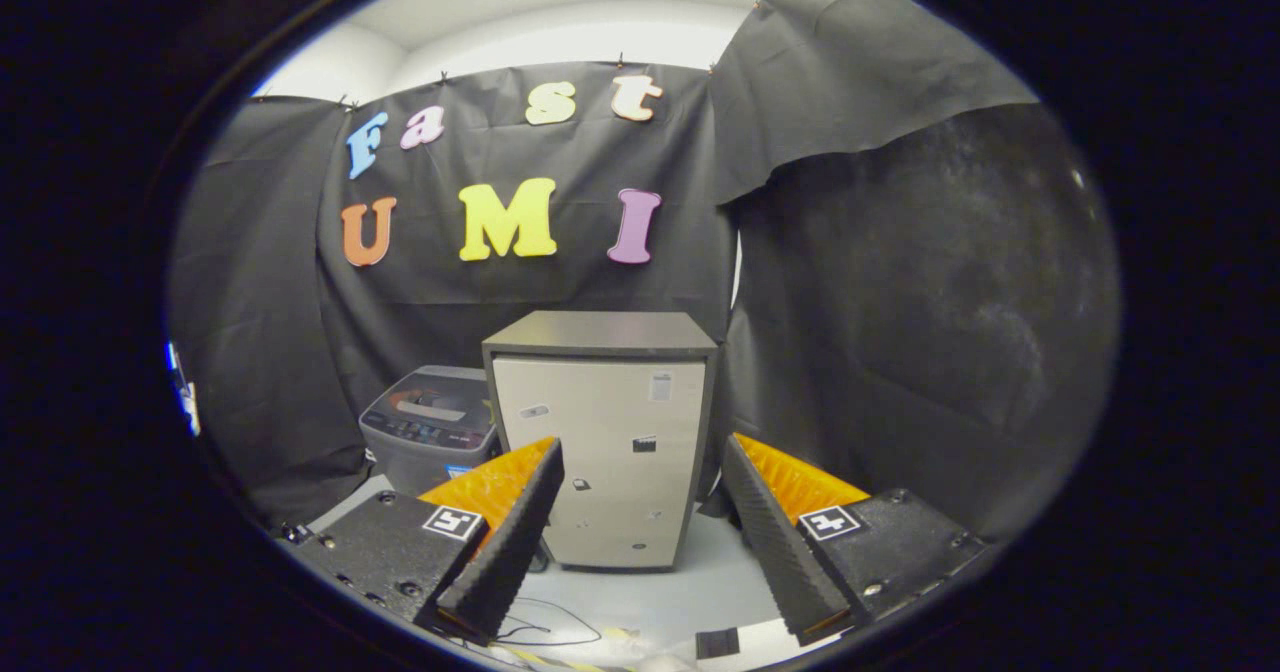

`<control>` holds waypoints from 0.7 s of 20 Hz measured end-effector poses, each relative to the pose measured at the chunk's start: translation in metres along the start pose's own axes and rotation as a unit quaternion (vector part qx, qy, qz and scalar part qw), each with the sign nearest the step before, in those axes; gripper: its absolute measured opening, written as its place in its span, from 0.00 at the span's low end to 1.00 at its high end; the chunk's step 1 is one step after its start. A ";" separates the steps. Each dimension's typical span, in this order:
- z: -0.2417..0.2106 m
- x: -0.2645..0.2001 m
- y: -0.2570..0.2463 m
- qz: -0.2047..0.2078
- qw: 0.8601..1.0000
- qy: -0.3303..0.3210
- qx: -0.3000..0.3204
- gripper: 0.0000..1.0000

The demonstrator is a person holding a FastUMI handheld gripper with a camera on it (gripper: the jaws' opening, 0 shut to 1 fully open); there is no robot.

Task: Put the clothes into the washing machine and then close the washing machine lid.

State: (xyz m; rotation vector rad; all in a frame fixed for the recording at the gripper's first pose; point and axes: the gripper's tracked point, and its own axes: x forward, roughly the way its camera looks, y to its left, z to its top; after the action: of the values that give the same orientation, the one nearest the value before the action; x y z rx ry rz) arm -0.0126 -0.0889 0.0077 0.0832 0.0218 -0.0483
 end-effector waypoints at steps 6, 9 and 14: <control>-0.015 -0.010 0.002 0.010 1.000 0.016 0.001 1.00; -0.014 -0.012 0.002 0.016 1.000 0.017 -0.003 1.00; -0.004 -0.020 0.002 0.017 1.000 0.005 -0.006 1.00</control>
State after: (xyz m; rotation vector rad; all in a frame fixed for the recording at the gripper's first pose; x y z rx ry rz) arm -0.0325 -0.0852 0.0048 0.0716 0.0315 -0.0132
